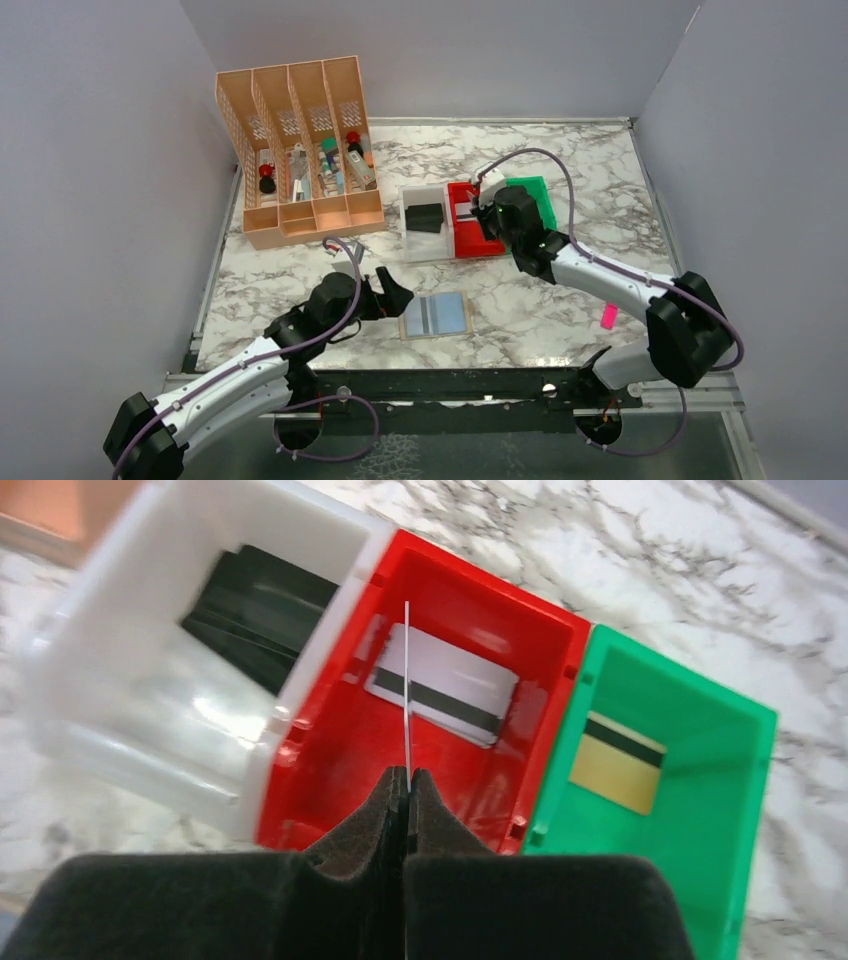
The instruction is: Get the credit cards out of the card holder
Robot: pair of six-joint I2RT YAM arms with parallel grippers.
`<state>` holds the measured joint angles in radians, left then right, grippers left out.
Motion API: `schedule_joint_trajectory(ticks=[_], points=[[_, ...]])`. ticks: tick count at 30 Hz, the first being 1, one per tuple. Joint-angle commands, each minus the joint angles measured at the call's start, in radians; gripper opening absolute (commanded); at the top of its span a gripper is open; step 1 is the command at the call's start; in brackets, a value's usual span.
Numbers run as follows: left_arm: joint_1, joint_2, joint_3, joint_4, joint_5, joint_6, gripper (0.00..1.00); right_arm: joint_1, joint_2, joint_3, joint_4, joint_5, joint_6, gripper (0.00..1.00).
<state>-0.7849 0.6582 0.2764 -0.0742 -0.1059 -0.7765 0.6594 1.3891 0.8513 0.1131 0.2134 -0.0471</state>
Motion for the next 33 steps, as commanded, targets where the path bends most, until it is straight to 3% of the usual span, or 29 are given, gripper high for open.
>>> schedule_joint_trajectory(ticks=[1, 8, 23, 33], points=[[0.003, -0.018, 0.048, -0.048, -0.039, 0.029, 0.99, 0.006, 0.098, 0.012, 0.143, 0.148, -0.325, 0.02], [0.003, -0.047, 0.045, -0.071, -0.053, 0.029, 0.99, 0.006, 0.222, -0.032, 0.445, 0.149, -0.591, 0.02], [0.003, -0.121, 0.058, -0.152, -0.072, 0.031, 0.99, 0.003, 0.444, 0.066, 0.459, 0.158, -0.706, 0.07], [0.003, -0.154, 0.054, -0.169, -0.074, 0.025, 0.99, -0.011, 0.496, 0.074, 0.477, 0.140, -0.700, 0.12]])
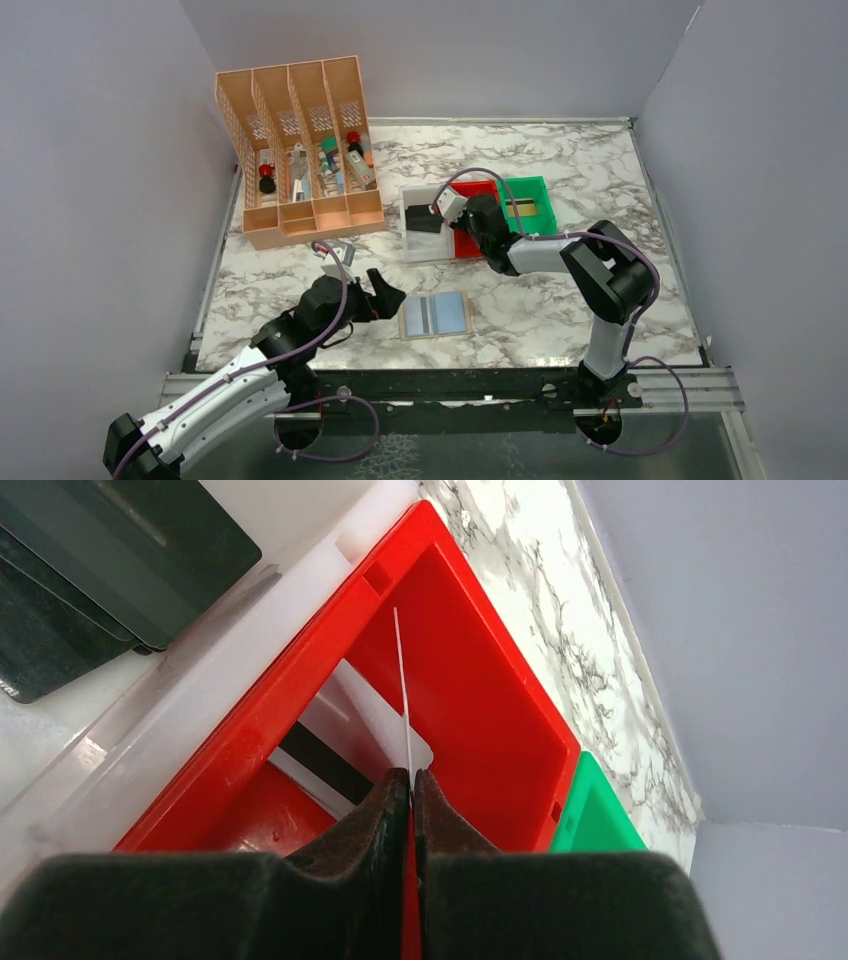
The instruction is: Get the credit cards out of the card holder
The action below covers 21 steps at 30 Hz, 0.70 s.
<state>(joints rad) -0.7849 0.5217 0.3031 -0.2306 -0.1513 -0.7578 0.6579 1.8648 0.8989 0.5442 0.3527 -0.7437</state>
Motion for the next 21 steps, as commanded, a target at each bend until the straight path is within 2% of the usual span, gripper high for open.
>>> schedule_joint_trajectory(ticks=[1, 7, 12, 17, 21], points=[[0.003, -0.017, 0.027, -0.012, -0.029, 0.005, 0.99, -0.010, 0.024, 0.027, 0.046, 0.003, -0.005, 0.12], [0.003, -0.018, 0.025, -0.011, -0.024, -0.001, 0.99, -0.019, 0.030, 0.018, 0.048, -0.015, 0.018, 0.19], [0.003, -0.014, 0.024, -0.008, -0.019, -0.006, 0.99, -0.023, 0.023, 0.001, 0.059, -0.019, 0.016, 0.21], [0.003, -0.009, 0.008, 0.010, -0.014, -0.016, 0.99, -0.027, -0.004, -0.020, 0.012, -0.087, 0.018, 0.13], [0.003, 0.000, 0.005, 0.015, -0.010, -0.017, 0.99, -0.029, -0.007, -0.013, 0.012, -0.089, 0.009, 0.01]])
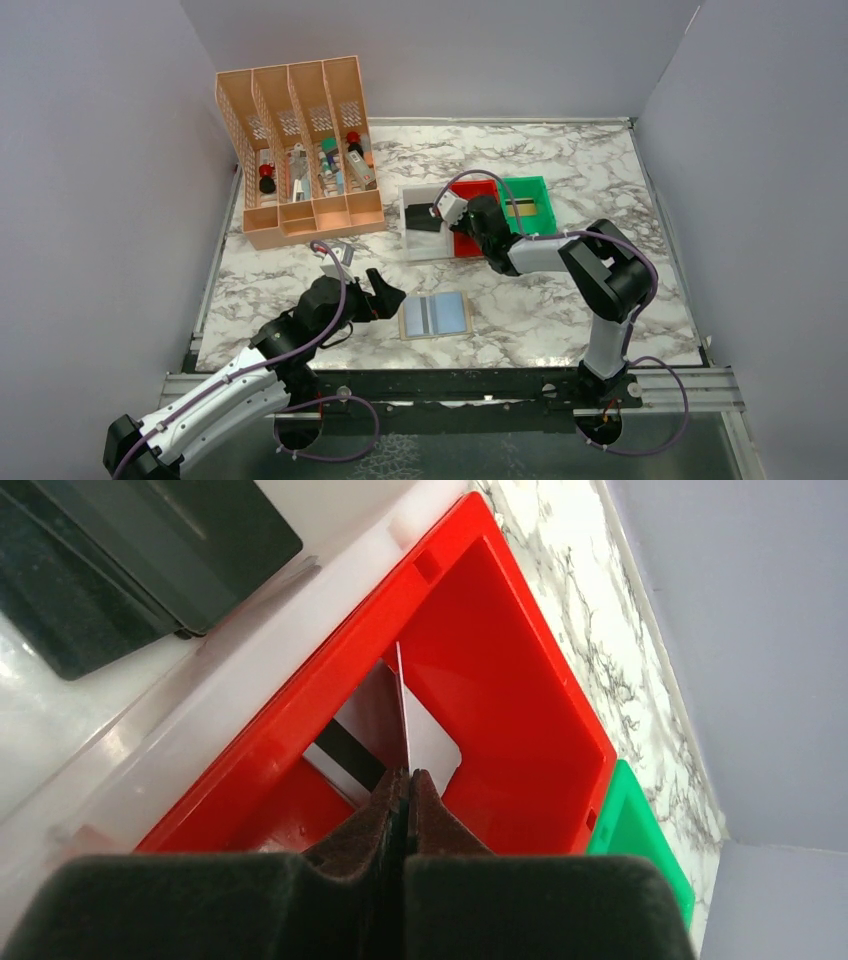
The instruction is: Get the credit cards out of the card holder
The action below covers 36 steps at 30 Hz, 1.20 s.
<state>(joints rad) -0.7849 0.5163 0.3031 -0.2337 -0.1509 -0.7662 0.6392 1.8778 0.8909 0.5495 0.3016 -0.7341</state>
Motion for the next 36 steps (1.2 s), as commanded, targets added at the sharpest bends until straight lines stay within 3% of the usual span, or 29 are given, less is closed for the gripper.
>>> schedule_joint_trajectory(ticks=[1, 7, 19, 36], points=[[0.003, 0.007, 0.006, 0.015, -0.011, -0.007, 0.99, -0.010, -0.020, -0.003, 0.014, -0.040, -0.003, 0.01], [0.003, 0.006, 0.006, 0.006, -0.012, -0.005, 0.99, -0.012, -0.070, -0.016, 0.026, -0.108, -0.036, 0.01], [0.003, -0.012, 0.003, -0.005, -0.018, -0.003, 0.99, -0.080, -0.127, -0.041, -0.106, -0.405, -0.203, 0.01], [0.003, 0.012, 0.005, 0.000, -0.036, 0.015, 0.99, -0.132, -0.046, -0.023, -0.034, -0.500, -0.385, 0.03]])
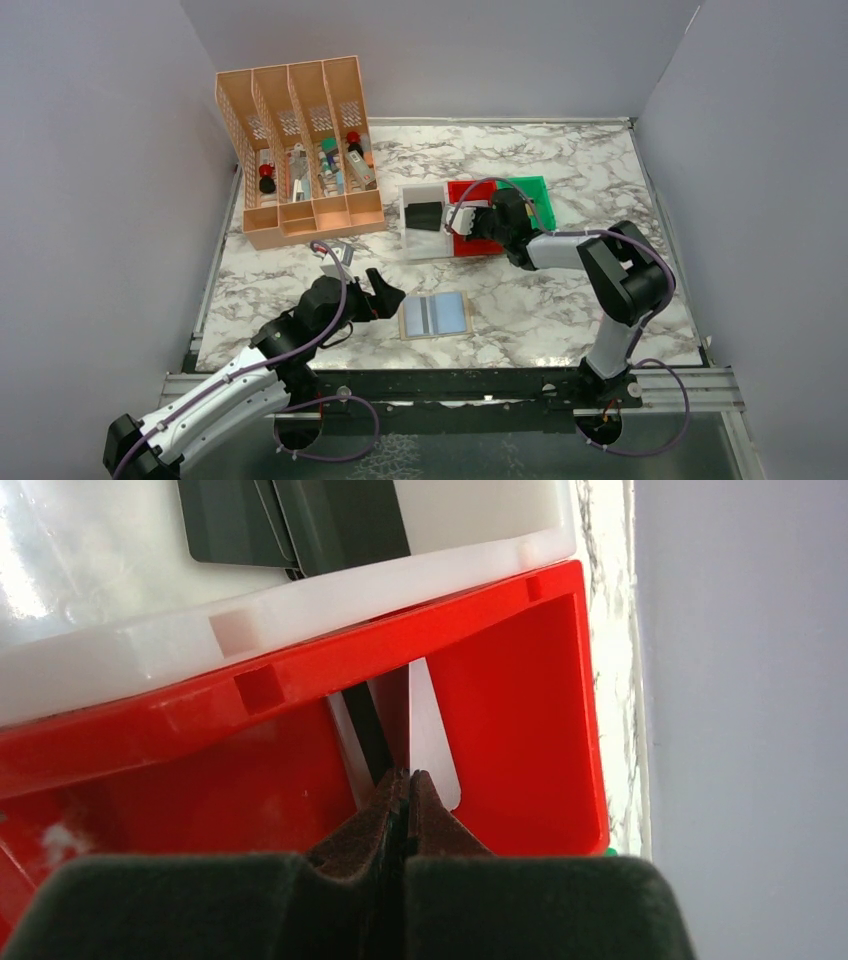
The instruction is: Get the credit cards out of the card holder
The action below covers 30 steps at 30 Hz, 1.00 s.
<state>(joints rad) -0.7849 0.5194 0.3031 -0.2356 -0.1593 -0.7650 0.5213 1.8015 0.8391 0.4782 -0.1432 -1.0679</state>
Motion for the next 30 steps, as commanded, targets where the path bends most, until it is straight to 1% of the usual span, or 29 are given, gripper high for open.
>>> schedule_joint_trajectory(ticks=[1, 5, 8, 12, 14, 15, 17, 18, 19, 23, 25, 27, 30], points=[[0.003, 0.012, 0.004, 0.005, -0.029, 0.016, 0.99, -0.016, 0.039, 0.033, 0.043, -0.060, -0.052, 0.03], [0.003, 0.024, 0.007, 0.006, -0.029, 0.019, 0.99, -0.021, 0.079, 0.041, 0.080, -0.037, -0.083, 0.04], [0.003, 0.029, 0.005, 0.009, -0.031, 0.019, 0.99, -0.021, 0.078, 0.041, 0.083, -0.042, -0.076, 0.06], [0.003, 0.041, 0.008, 0.021, -0.029, 0.021, 0.99, -0.021, 0.081, 0.043, 0.039, -0.018, -0.080, 0.09], [0.003, 0.051, 0.010, 0.024, -0.026, 0.021, 0.99, -0.022, 0.057, 0.039, -0.003, -0.021, -0.061, 0.11], [0.003, 0.056, 0.009, 0.027, -0.025, 0.021, 0.99, -0.021, 0.042, 0.039, -0.027, -0.030, -0.047, 0.14], [0.003, 0.067, 0.009, 0.035, -0.021, 0.020, 0.99, -0.021, 0.009, 0.043, -0.089, -0.054, -0.018, 0.25], [0.003, 0.073, 0.010, 0.040, -0.018, 0.018, 0.99, -0.022, -0.006, 0.048, -0.116, -0.067, -0.006, 0.32], [0.003, 0.078, 0.010, 0.045, -0.014, 0.018, 0.99, -0.021, -0.017, 0.050, -0.136, -0.071, 0.001, 0.37], [0.003, 0.097, 0.020, 0.053, 0.007, 0.014, 0.99, -0.022, -0.069, 0.043, -0.135, -0.020, 0.017, 0.40], [0.003, 0.101, 0.024, 0.050, 0.012, 0.009, 0.99, -0.023, -0.102, 0.040, -0.108, 0.010, 0.052, 0.40], [0.003, 0.100, 0.017, 0.062, 0.013, 0.001, 0.99, -0.022, -0.137, 0.051, -0.082, 0.041, 0.129, 0.41], [0.003, 0.100, 0.015, 0.079, 0.020, -0.018, 0.99, -0.021, -0.217, 0.071, -0.072, 0.082, 0.349, 0.44]])
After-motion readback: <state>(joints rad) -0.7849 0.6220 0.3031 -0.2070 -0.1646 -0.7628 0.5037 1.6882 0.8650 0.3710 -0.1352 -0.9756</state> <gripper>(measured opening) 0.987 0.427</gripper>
